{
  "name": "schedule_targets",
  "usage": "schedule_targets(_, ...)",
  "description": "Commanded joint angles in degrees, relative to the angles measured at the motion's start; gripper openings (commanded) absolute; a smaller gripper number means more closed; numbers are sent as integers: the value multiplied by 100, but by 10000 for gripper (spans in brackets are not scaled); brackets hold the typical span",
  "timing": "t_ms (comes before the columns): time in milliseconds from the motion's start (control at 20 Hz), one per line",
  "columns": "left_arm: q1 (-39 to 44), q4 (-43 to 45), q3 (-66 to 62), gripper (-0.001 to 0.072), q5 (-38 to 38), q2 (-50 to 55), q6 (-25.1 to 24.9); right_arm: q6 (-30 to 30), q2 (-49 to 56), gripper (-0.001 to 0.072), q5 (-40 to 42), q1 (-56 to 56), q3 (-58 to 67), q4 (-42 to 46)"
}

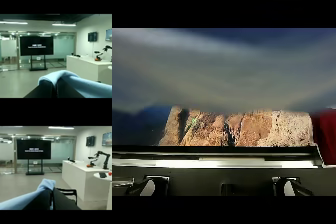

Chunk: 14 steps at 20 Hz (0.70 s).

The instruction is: Fold the clothes and pants, and hang the long-sleeved shirts on hangers.

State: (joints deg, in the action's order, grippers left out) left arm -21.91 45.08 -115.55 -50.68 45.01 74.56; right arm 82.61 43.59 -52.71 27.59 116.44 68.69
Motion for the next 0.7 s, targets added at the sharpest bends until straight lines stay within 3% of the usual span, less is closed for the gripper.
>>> schedule_targets(0,-15,15,-15,22,-568,229,155,168,72,37,-444,-4,44,208)
schedule_targets(150,0,11,671,22,-1805,793,151,461,984,36,-2505,-7,-92,57)
schedule_targets(300,337,13,2225,22,-2249,1495,127,398,2155,34,-3198,-59,-1102,-365)
schedule_targets(450,807,13,4017,23,-1657,2332,-129,398,3303,35,-3119,-761,-2380,-140)
schedule_targets(650,992,-33,4907,23,-474,3775,-105,1014,4922,36,-1797,-1576,-2927,114)
